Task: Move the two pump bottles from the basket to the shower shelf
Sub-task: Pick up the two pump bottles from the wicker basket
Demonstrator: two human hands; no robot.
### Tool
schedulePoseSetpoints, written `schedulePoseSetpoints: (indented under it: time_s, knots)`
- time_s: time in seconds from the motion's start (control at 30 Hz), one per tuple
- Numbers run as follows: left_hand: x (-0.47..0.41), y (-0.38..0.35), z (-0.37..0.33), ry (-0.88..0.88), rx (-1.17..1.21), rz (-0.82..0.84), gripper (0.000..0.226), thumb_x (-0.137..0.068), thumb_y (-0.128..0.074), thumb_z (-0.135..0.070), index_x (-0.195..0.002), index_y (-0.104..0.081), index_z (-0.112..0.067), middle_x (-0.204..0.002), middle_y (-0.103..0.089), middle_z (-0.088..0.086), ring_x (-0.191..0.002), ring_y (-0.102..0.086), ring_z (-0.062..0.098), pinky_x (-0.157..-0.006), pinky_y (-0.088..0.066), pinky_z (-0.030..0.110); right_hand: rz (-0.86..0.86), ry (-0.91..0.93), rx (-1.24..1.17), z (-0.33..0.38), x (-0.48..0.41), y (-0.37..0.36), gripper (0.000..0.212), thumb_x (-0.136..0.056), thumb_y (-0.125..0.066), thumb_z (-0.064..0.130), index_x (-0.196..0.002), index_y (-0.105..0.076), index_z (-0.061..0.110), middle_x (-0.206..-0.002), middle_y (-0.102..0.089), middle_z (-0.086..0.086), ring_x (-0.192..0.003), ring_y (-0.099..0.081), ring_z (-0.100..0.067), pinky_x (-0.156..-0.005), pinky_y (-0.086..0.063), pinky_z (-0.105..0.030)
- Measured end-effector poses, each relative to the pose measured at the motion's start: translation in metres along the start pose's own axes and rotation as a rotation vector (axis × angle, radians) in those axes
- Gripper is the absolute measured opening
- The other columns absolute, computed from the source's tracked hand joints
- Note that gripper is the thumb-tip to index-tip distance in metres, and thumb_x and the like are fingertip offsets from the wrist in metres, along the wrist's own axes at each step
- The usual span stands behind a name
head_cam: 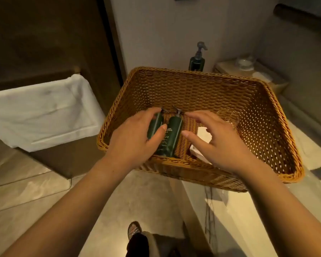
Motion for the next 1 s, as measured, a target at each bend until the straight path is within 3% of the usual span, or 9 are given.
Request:
schedulePoseSetpoints:
  time_s: [0.1,0.23,0.3,0.4,0.5,0.67,0.8,1.0]
  knots:
    - [-0.022,-0.004,0.013,-0.019,0.017,0.003,0.048,-0.09,-0.04,-0.051,-0.134,-0.04,-0.031,-0.127,-0.056,-0.005,-0.095,-0.058,0.015,-0.071,-0.039,0.026,-0.018,-0.057,0.069,-0.007,-0.017,-0.001,0.059,-0.086,-0.04,0.059,-0.135,-0.046,0.027,-0.135,-0.049,0.005,-0.115,-0.039,0.002,-0.091,-0.03,-0.013]
    - [-0.051,-0.014,0.028,-0.111,0.066,0.046,0.049,-0.09,-0.038,-0.052,-0.134,-0.04,-0.03,-0.125,-0.057,-0.004,-0.086,-0.053,0.009,-0.068,-0.038,0.026,-0.038,-0.144,0.101,-0.013,-0.037,-0.007,0.067,-0.082,-0.033,0.066,-0.135,-0.045,0.027,-0.137,-0.048,0.004,-0.119,-0.043,-0.006,-0.095,-0.037,-0.026]
    - [-0.068,-0.015,0.041,-0.141,0.097,0.055,0.051,-0.09,-0.038,-0.053,-0.135,-0.039,-0.029,-0.126,-0.057,-0.004,-0.096,-0.055,0.011,-0.073,-0.043,0.028,-0.055,-0.166,0.091,-0.014,-0.049,-0.01,0.065,-0.082,-0.036,0.064,-0.134,-0.046,0.026,-0.135,-0.049,0.004,-0.115,-0.043,-0.003,-0.091,-0.041,-0.026]
    - [-0.093,-0.024,0.061,-0.158,0.113,0.102,0.053,-0.09,-0.039,-0.053,-0.137,-0.038,-0.027,-0.127,-0.057,-0.001,-0.108,-0.054,0.014,-0.081,-0.042,0.028,-0.058,-0.227,0.076,-0.02,-0.067,-0.017,0.064,-0.082,-0.043,0.06,-0.135,-0.047,0.023,-0.135,-0.05,0.002,-0.119,-0.046,-0.01,-0.093,-0.044,-0.031]
    - [-0.118,-0.032,0.075,-0.176,0.129,0.127,0.053,-0.089,-0.041,-0.052,-0.136,-0.04,-0.027,-0.124,-0.058,-0.001,-0.096,-0.052,0.008,-0.076,-0.037,0.025,-0.078,-0.273,0.102,-0.025,-0.082,-0.021,0.057,-0.086,-0.049,0.053,-0.135,-0.047,0.023,-0.135,-0.05,0.003,-0.118,-0.046,-0.009,-0.09,-0.04,-0.025]
    - [-0.137,-0.043,0.092,-0.241,0.157,0.113,0.053,-0.088,-0.042,-0.052,-0.134,-0.04,-0.026,-0.122,-0.059,-0.002,-0.091,-0.045,0.0,-0.068,-0.034,0.02,-0.085,-0.282,0.157,-0.027,-0.098,-0.029,0.056,-0.087,-0.05,0.052,-0.135,-0.045,0.025,-0.136,-0.05,0.003,-0.117,-0.046,-0.009,-0.091,-0.038,-0.025]
    - [-0.135,-0.05,0.098,-0.239,0.177,0.153,0.052,-0.088,-0.042,-0.052,-0.133,-0.041,-0.027,-0.118,-0.06,-0.002,-0.078,-0.046,0.002,-0.067,-0.033,0.022,-0.088,-0.284,0.17,-0.033,-0.102,-0.03,0.056,-0.087,-0.05,0.052,-0.135,-0.046,0.023,-0.135,-0.051,0.002,-0.112,-0.045,-0.004,-0.087,-0.036,-0.022]
    - [-0.14,-0.057,0.103,-0.202,0.176,0.171,0.051,-0.087,-0.045,-0.049,-0.132,-0.042,-0.025,-0.118,-0.06,-0.001,-0.077,-0.05,0.004,-0.064,-0.035,0.021,-0.049,-0.348,0.201,-0.055,-0.107,-0.055,0.054,-0.088,-0.053,0.05,-0.133,-0.047,0.021,-0.134,-0.052,-0.003,-0.118,-0.049,-0.016,-0.089,-0.038,-0.026]
Point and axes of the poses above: each hand's wrist, its own x-axis away from the middle knuckle, its own y-axis out of the back of the hand, z = x × y, the point moved 6 cm from there along -x, towards the middle knuckle
